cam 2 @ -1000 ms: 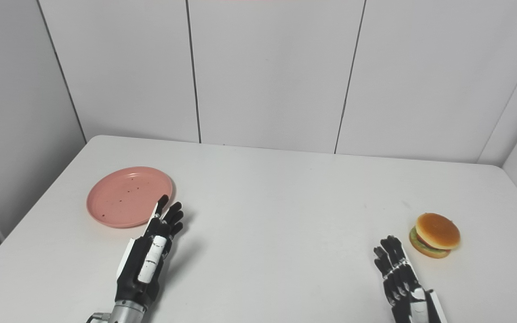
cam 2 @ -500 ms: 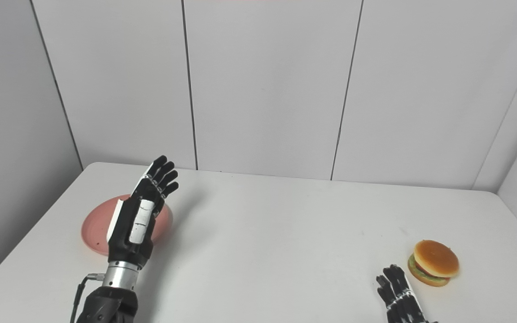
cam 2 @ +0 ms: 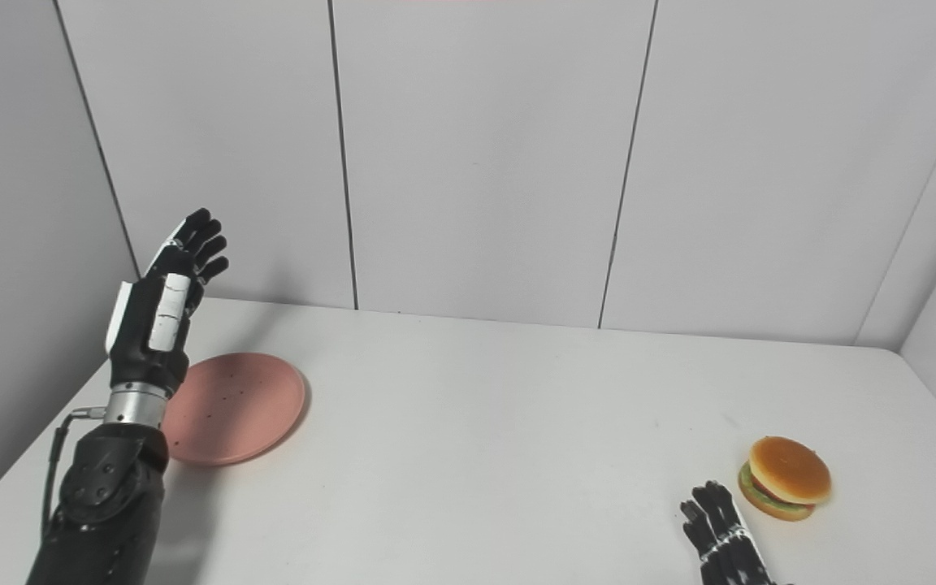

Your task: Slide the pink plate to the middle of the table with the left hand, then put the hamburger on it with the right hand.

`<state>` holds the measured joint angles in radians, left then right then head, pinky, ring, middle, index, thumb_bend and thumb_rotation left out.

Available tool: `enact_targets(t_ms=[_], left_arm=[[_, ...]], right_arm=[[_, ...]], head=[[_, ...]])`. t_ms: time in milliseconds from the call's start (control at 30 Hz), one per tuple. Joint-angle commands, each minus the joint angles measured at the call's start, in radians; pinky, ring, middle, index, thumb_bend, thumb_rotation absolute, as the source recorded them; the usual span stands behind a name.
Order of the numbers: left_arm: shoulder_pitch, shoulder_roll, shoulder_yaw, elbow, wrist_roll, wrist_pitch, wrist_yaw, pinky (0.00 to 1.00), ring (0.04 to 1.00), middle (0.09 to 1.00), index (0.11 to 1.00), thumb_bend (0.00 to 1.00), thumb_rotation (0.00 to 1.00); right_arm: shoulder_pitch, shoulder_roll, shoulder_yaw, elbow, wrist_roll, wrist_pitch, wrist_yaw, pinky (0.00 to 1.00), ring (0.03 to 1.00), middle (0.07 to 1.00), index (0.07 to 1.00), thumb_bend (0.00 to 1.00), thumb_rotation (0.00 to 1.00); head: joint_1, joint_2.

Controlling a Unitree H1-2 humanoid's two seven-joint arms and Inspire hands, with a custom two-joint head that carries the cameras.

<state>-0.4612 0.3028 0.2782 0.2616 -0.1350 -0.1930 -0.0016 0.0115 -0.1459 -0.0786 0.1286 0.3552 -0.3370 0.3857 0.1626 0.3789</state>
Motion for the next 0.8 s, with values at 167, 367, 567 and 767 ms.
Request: enact_targets(t_ms=[167,367,567,767], left_arm=[[-0.137,0.12,0.044,0.169,-0.034,-0.102,-0.018,0.89,0.891,0.87,0.873,0.95,0.82],[-0.174,0.178,0.05,0.364,-0.056,-0.191,-0.047,0.88,0.883,0.868,0.871,0.94,0.82],[-0.207,0.211,0.055,0.543,-0.073,-0.265,-0.085,0.87,0.886,0.869,0.859,0.94,0.85],[-0.235,0.213,0.089,0.704,-0.106,-0.277,-0.149,0.82,0.89,0.888,0.869,0.93,0.82]], right_arm=[[-0.08,-0.027,-0.03,0.155,-0.003,0.05,-0.039,0.98,0.949,0.958,0.958,0.86,0.96],[-0.076,-0.022,-0.033,0.147,-0.001,0.053,-0.044,0.97,0.947,0.95,0.947,0.87,0.95],[-0.074,-0.024,-0.031,0.145,-0.005,0.049,-0.039,0.97,0.947,0.951,0.947,0.87,0.96],[-0.068,-0.024,-0.033,0.137,-0.004,0.051,-0.04,0.98,0.945,0.95,0.947,0.87,0.95]], head=[[-0.002,0.005],[-0.006,0.011],[-0.008,0.015],[-0.016,0.022]])
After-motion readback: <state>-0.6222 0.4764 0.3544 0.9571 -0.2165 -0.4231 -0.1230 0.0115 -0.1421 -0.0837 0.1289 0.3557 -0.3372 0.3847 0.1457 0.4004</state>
